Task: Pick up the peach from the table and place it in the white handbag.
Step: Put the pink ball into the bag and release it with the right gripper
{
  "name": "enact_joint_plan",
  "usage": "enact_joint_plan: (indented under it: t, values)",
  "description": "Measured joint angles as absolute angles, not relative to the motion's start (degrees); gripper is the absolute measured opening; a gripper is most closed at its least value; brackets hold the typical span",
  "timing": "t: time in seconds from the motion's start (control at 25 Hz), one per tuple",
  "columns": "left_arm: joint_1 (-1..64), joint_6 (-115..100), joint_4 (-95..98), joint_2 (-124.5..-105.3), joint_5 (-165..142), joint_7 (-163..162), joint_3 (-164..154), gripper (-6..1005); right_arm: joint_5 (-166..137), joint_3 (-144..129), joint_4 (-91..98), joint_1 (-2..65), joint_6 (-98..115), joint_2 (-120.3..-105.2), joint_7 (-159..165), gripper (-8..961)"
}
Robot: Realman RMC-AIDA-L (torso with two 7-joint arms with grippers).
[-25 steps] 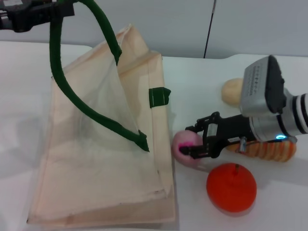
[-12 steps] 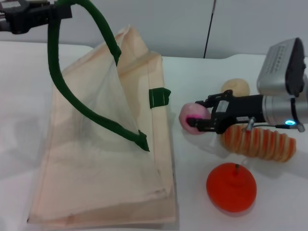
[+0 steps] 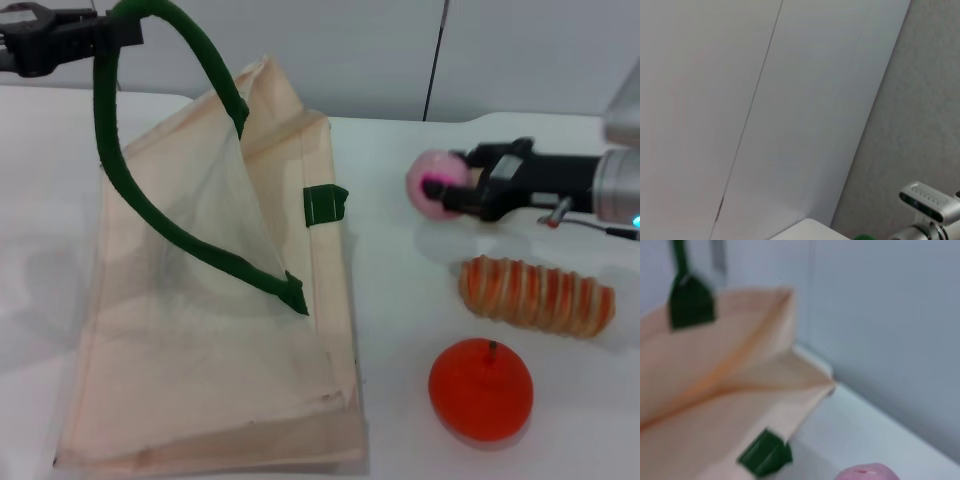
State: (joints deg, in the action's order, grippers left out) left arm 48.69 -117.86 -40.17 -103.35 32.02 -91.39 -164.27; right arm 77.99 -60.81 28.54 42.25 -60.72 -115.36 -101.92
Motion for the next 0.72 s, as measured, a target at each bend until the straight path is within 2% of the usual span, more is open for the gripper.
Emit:
enact_joint_plan:
  t: [0.32,0.72]
  values:
    - [49.25,-117.76,-40.17,-103.29,31.84,-91.4,-164.27,145,78.13,-53.15,28.63,42.79,-73.83,-115.4,-105.83,528]
    - [52.12,-117.77,-40.01,-103.1,31.63,-92.22,-164.27,145,78.13,-60.95,26.16,49.04,-75.33,-116.11,-105.88,526]
